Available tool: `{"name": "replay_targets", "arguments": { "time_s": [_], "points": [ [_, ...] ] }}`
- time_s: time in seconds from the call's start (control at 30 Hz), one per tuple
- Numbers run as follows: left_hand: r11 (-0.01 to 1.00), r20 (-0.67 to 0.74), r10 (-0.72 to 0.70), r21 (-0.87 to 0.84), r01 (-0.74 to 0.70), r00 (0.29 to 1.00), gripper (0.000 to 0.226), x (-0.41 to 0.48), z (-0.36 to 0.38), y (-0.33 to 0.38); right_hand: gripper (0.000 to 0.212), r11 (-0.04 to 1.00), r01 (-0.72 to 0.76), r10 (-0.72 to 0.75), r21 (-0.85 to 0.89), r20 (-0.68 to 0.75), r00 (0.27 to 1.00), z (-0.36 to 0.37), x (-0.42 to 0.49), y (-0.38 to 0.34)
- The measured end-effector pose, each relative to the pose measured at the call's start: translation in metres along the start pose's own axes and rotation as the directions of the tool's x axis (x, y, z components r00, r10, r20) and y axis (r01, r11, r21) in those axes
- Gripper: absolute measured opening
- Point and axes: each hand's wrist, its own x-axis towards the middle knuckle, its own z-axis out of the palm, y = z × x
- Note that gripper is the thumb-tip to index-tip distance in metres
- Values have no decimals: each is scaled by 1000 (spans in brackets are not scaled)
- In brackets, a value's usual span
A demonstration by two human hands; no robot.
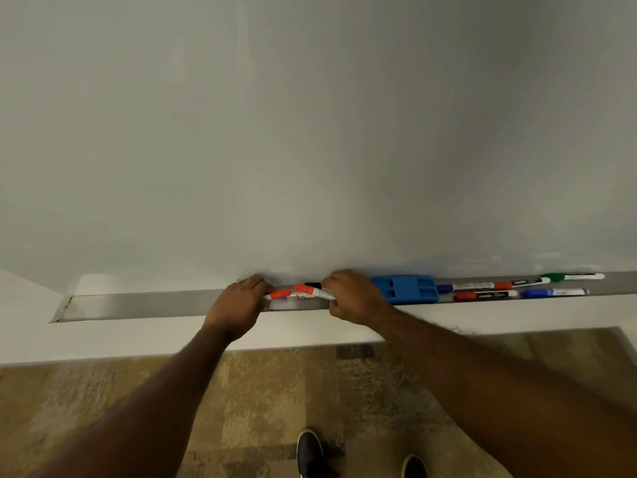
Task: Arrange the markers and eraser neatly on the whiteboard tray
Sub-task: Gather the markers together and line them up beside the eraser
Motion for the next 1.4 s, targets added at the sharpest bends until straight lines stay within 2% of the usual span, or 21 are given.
{"name": "replay_targets", "arguments": {
  "time_s": [0.13, 0.3, 0.4, 0.5, 0.6, 0.67, 0.77, 0.87, 1.03, 1.2, 1.4],
  "points": [
    [989, -44, -51, -143, 44, 998, 32, 3, 3, 13, 21, 995, -50, 55, 83, -56, 997, -2, -12, 5],
    [934, -151, -54, -359, -4, 987, 18, 15, 2, 43, 13, 918, -145, 183, 368, -71, 981, -7, -15, 0],
    [881, -195, -168, -470, 58, 966, 11, 20, 6, 60, 13, 861, -143, 201, 488, -67, 977, -9, -13, -6],
    [811, -190, -249, -578, 97, 950, 9, 22, 9, 67, 12, 857, -156, 221, 491, -77, 972, -11, -13, -7],
    [897, -208, -103, -442, 0, 973, 13, 22, 7, 60, 12, 885, -178, 250, 431, -116, 961, -10, -17, -1],
    [952, -136, 17, -301, -57, 991, 23, 21, 9, 53, 12, 894, -200, 282, 401, -155, 947, -9, -21, 4],
    [993, -30, 69, -97, -72, 997, 34, 20, 18, 48, 11, 908, -219, 299, 358, -187, 936, -6, -26, 10],
    [989, -2, 143, 30, -143, 990, 32, 21, 27, 50, 11, 934, -184, 246, 306, -176, 953, -4, -26, 14],
    [993, -4, 118, -8, -118, 993, 32, 30, 33, 58, 13, 956, -133, 179, 263, -159, 971, -4, -21, 18],
    [990, 15, 66, -122, -63, 998, 29, 36, 36, 70, 12, 965, -116, 154, 234, -148, 977, -2, -21, 25],
    [989, 65, 28, -149, -18, 997, 27, 33, 39, 74, 12, 965, -124, 156, 229, -128, 979, -2, -23, 30]
  ]
}}
